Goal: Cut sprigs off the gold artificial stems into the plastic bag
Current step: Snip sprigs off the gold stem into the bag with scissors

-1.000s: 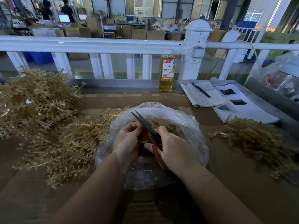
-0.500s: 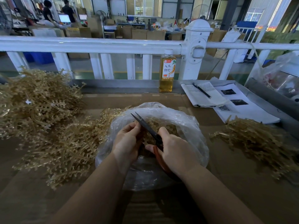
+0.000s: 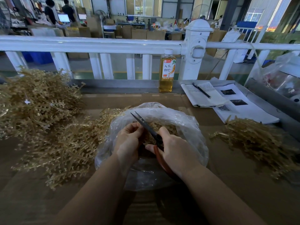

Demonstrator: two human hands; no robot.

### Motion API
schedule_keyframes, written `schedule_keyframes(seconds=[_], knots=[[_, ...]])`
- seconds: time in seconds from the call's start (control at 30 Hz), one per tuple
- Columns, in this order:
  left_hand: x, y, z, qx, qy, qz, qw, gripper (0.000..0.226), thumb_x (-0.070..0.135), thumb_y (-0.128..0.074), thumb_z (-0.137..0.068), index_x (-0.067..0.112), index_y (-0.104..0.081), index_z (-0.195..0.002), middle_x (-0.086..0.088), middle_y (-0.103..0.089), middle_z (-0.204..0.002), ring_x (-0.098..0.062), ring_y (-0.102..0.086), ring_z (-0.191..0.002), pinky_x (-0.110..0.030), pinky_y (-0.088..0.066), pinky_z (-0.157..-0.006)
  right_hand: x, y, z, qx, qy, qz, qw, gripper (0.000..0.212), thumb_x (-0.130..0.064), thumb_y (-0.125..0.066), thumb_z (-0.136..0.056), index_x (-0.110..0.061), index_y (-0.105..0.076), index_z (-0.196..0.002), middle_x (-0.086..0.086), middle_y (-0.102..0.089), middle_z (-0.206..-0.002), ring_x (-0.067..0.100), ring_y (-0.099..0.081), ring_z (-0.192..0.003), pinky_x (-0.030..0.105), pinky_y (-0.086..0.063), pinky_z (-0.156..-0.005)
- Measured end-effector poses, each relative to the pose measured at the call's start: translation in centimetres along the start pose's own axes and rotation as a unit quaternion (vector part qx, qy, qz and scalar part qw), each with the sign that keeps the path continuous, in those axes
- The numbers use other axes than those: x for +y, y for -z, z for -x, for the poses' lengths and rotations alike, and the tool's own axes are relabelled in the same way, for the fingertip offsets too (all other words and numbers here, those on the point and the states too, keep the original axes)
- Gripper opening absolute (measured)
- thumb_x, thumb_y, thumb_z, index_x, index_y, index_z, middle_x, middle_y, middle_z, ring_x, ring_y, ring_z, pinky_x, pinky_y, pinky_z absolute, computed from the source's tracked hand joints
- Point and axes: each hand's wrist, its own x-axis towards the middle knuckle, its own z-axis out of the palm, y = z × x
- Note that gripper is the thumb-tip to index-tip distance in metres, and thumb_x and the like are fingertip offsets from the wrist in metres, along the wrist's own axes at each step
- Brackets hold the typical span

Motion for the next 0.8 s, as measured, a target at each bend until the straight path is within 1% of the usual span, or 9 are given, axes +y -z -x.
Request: schedule_keyframes(seconds=[0.1, 0.27, 0.37, 0.5, 0.67, 0.8], knots=[[0.03, -0.05, 0.05, 0.0, 0.002, 0.004, 1.0, 0.016, 0.004, -0.053, -0.093, 0.011, -0.059, -0.08, -0.008, -0.067, -0.068, -0.02, -0.066, -0.06, -0.03, -0.054, -0.048, -0.04, 0.04, -0.07, -0.006, -0.002, 0.005, 1.0, 0.039, -0.062, -0.045, -0.09, -0.027, -0.034, -0.101, -0.003, -0.06, -0.085, 0.019, -0.06, -0.079, 0.026, -0.038, -0.063], [0.13, -0.2, 0.16, -0.003, -0.001, 0.009, 1.0, 0.02, 0.002, -0.052, -0.093, 0.011, -0.057, -0.076, -0.007, -0.067, -0.065, -0.019, -0.065, -0.056, -0.027, -0.053, -0.047, -0.12, 0.18, -0.07, -0.013, 0.001, 0.018, 1.0, 0.037, -0.061, -0.044, -0.091, -0.029, -0.028, -0.097, -0.004, -0.059, -0.081, 0.017, -0.057, -0.073, 0.025, -0.036, -0.061], [0.19, -0.33, 0.17, 0.003, 0.001, 0.006, 1.0, 0.02, 0.003, -0.053, -0.093, 0.011, -0.057, -0.075, -0.009, -0.065, -0.068, -0.022, -0.063, -0.061, -0.029, -0.055, -0.049, -0.15, 0.22, -0.11, -0.015, 0.002, 0.023, 1.0, 0.036, -0.061, -0.043, -0.091, -0.03, -0.026, -0.097, -0.008, -0.052, -0.075, 0.013, -0.049, -0.067, 0.023, -0.033, -0.057], [0.33, -0.51, 0.35, 0.009, 0.005, 0.004, 1.0, 0.018, 0.003, -0.052, -0.093, 0.011, -0.056, -0.077, -0.008, -0.064, -0.069, -0.023, -0.062, -0.062, -0.03, -0.055, -0.049, -0.14, 0.23, -0.09, -0.012, 0.002, 0.022, 1.0, 0.036, -0.061, -0.043, -0.091, -0.03, -0.026, -0.096, -0.01, -0.048, -0.071, 0.012, -0.047, -0.065, 0.02, -0.028, -0.052], [0.47, -0.62, 0.53, 0.012, 0.012, 0.005, 1.0, 0.018, 0.004, -0.051, -0.094, 0.011, -0.055, -0.078, -0.009, -0.063, -0.071, -0.023, -0.06, -0.064, -0.03, -0.054, -0.05, -0.04, 0.15, -0.09, -0.007, -0.002, 0.013, 1.0, 0.036, -0.061, -0.044, -0.091, -0.028, -0.03, -0.097, -0.009, -0.05, -0.071, 0.015, -0.049, -0.067, 0.027, -0.035, -0.06], [0.55, -0.65, 0.54, 0.018, 0.013, 0.005, 1.0, 0.022, 0.003, -0.05, -0.094, 0.013, -0.054, -0.075, -0.01, -0.061, -0.071, -0.023, -0.059, -0.064, -0.03, -0.053, -0.051, 0.02, 0.07, -0.18, 0.0, -0.004, 0.007, 1.0, 0.04, -0.061, -0.045, -0.09, -0.024, -0.037, -0.104, -0.006, -0.054, -0.076, 0.019, -0.061, -0.076, 0.028, -0.042, -0.063]])
